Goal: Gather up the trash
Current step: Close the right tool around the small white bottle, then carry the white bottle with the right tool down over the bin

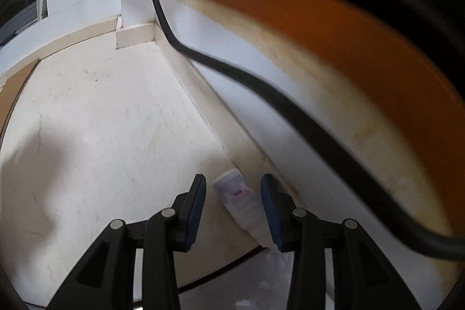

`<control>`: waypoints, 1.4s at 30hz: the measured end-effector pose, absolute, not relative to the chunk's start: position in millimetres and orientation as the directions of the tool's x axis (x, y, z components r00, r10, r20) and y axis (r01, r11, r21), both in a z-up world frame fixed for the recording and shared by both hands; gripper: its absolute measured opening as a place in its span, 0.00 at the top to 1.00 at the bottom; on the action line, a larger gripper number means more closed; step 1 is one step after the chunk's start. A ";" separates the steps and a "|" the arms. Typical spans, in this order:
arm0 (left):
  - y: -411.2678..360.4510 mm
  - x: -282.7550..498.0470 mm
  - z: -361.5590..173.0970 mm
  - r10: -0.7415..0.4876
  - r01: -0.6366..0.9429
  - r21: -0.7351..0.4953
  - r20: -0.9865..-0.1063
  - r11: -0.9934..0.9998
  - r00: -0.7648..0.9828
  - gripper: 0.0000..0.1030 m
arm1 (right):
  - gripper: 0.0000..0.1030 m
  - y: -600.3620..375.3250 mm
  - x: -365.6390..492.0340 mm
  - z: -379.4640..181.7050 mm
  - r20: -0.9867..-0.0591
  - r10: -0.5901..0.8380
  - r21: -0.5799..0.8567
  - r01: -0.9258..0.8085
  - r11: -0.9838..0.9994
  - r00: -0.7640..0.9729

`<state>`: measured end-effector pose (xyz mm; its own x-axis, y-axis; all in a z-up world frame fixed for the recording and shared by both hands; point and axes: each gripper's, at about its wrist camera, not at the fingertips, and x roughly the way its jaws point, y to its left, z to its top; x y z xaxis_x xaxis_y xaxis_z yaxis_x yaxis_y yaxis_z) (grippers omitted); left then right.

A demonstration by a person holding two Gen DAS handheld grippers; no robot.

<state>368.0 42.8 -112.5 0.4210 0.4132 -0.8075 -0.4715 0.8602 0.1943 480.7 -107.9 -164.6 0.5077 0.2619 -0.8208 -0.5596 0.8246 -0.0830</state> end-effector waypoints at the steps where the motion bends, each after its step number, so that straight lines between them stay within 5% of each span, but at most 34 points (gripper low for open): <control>1: 42.8 369.0 -112.7 0.413 -0.470 0.195 -0.808 0.861 0.421 0.10 | 0.62 -109.3 481.5 -166.9 -0.825 0.265 -0.074 -0.560 0.825 0.499; 5: 43.8 372.3 -115.3 0.411 -0.467 0.196 -0.810 0.862 0.418 0.10 | 0.62 -112.0 483.0 -171.7 -0.837 0.278 -0.039 -0.557 0.829 0.472; 8: 43.6 372.9 -116.9 0.407 -0.465 0.194 -0.812 0.864 0.418 0.10 | 0.76 -115.9 483.2 -170.7 -0.841 0.307 0.008 -0.557 0.830 0.446; 22: 33.2 330.6 -106.3 0.375 -0.450 0.160 -0.815 0.879 0.443 0.10 | 0.77 -108.0 401.8 -150.9 -0.843 0.352 0.031 -0.615 0.788 0.408; 42: 12.9 119.1 -50.2 0.280 -0.334 0.108 -0.804 0.936 0.525 0.10 | 0.76 -120.3 154.1 -50.3 -0.783 0.457 0.102 -0.636 0.765 0.423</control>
